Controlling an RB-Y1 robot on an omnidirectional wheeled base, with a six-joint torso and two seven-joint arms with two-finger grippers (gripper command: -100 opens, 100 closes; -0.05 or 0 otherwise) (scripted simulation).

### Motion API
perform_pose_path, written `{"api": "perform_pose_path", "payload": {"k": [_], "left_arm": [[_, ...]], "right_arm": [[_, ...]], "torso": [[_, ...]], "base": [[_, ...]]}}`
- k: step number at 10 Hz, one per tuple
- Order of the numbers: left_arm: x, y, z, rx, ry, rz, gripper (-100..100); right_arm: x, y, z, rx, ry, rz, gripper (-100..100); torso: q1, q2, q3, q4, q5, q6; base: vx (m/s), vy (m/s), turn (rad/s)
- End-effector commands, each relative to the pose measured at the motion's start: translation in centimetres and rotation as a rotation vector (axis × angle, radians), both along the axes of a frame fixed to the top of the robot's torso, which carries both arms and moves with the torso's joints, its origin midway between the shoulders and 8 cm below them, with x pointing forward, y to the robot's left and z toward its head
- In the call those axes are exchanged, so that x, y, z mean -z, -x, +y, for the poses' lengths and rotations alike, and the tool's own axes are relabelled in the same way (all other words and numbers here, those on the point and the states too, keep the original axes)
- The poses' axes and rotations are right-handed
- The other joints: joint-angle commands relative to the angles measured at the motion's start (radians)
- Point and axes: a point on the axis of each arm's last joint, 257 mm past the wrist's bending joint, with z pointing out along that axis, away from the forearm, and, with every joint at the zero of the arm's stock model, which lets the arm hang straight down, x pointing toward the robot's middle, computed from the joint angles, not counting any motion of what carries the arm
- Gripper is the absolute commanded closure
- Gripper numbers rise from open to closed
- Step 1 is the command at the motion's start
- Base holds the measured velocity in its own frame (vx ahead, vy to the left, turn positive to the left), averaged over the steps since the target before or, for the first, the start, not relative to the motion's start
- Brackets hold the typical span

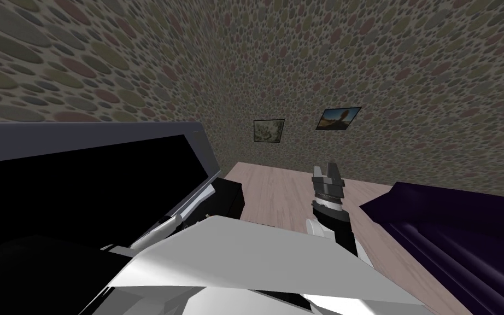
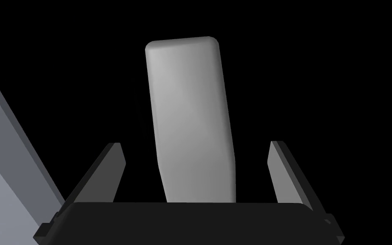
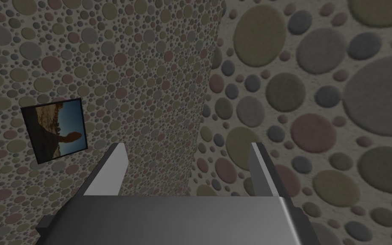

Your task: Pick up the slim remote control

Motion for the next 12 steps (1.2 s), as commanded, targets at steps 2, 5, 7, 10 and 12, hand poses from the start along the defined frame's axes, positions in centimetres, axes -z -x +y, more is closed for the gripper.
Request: {"api": "perform_pose_path", "payload": {"k": [2,5,7,10,12], "left_arm": [[0.1,2.0,-0.1,-0.064,0.027,0.046,-100],[0.3,2.3,-0.3,-0.071,0.031,0.052,0],[1.7,2.4,-1.8,-0.061,0.029,0.05,-100],[2.3,2.5,-2.6,-0.056,0.028,0.049,-100],[2.3,2.5,-2.6,-0.055,0.027,0.049,100]], "right_arm": [[0.0,0.0,0.0,0.0,0.0,0.0,0],[0.0,0.0,0.0,0.0,0.0,0.0,0],[0.0,0.0,0.0,0.0,0.0,0.0,0],[0.0,0.0,0.0,0.0,0.0,0.0,0],[0.0,0.0,0.0,0.0,0.0,0.0,0]], "torso": [[0.0,0.0,0.0,0.0,0.0,0.0],[-0.002,-0.003,-0.002,-0.001,0.0,0.0],[-0.001,-0.005,-0.003,-0.001,0.0,-0.001],[-0.003,-0.004,-0.002,-0.001,0.0,0.0],[-0.003,-0.004,-0.002,-0.001,-0.001,0.0]], "base": [[-0.049,0.034,-0.151],[-0.013,0.017,-0.033],[0.023,0.048,0.04],[0.002,0.009,-0.005],[0.0,0.0,0.0]]}}
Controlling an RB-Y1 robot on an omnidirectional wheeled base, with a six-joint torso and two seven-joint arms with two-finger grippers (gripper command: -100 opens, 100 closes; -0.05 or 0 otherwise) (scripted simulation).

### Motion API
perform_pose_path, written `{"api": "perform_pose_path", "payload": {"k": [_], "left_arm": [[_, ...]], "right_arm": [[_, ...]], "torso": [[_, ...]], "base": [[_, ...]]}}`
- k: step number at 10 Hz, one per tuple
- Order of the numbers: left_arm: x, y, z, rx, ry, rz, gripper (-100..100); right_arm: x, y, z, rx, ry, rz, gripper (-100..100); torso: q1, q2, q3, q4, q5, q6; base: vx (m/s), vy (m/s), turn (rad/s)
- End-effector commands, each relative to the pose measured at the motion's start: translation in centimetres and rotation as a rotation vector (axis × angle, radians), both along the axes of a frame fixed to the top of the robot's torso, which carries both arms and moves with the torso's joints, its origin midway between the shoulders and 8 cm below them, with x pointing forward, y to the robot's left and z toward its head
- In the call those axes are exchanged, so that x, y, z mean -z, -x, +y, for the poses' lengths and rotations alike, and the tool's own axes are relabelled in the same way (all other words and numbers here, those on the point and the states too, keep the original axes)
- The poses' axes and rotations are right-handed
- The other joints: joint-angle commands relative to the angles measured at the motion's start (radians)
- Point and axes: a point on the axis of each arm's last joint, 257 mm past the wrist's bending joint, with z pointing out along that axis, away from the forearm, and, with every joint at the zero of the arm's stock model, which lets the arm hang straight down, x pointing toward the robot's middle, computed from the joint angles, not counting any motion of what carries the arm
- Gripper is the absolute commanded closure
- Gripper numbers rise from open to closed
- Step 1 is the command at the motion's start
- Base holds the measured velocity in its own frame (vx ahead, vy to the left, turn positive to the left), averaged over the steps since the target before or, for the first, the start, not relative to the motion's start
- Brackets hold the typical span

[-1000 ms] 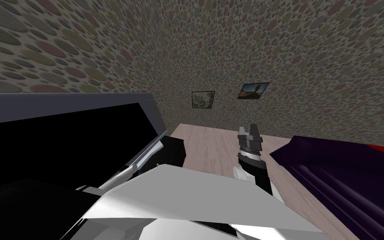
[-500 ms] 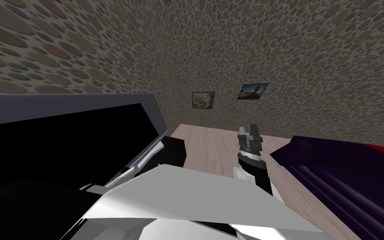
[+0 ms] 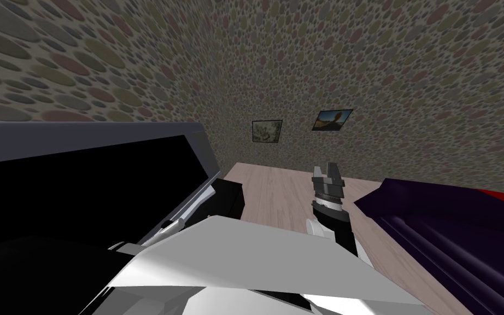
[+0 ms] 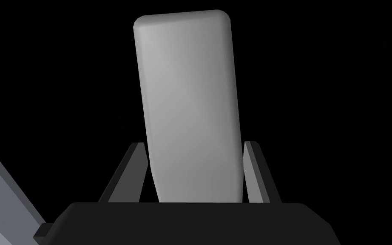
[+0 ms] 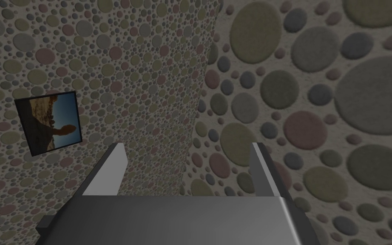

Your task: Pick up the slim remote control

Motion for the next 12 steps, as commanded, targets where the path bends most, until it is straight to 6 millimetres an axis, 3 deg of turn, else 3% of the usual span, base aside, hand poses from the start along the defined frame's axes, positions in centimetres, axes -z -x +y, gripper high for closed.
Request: {"api": "perform_pose_path", "payload": {"k": [1,4,5,6,11,12], "left_arm": [[0.0,0.0,0.0,0.0,0.0,0.0,100],[0.1,0.0,-0.2,-0.001,0.003,0.001,100],[0.1,0.0,-0.2,0.0,0.003,0.001,0],[-0.8,0.0,0.8,-0.008,0.005,0.002,100],[-1.6,-0.1,1.8,-0.012,0.004,0.003,100],[-1.6,-0.1,1.8,-0.013,0.006,0.004,0]], "right_arm": [[0.0,0.0,0.0,0.0,0.0,0.0,0],[0.0,0.0,0.0,0.0,0.0,0.0,0],[0.0,0.0,0.0,0.0,0.0,0.0,0],[0.0,0.0,0.0,0.0,0.0,0.0,0],[0.0,0.0,0.0,0.0,0.0,0.0,0],[0.0,0.0,0.0,0.0,0.0,0.0,0]], "torso": [[0.0,0.0,0.0,0.0,0.0,0.0],[0.001,0.0,0.0,0.0,-0.001,0.0],[0.001,0.0,0.0,0.0,-0.001,0.0],[0.001,0.0,0.0,0.0,-0.001,0.0],[-0.002,0.001,0.0,0.0,-0.001,0.0],[-0.001,0.0,0.0,0.0,-0.001,0.0]], "base": [[0.0,0.0,0.0],[0.0,0.0,0.0],[0.0,0.0,0.0],[0.0,0.0,0.0],[-0.007,-0.018,-0.01],[0.0,0.0,0.0]]}}
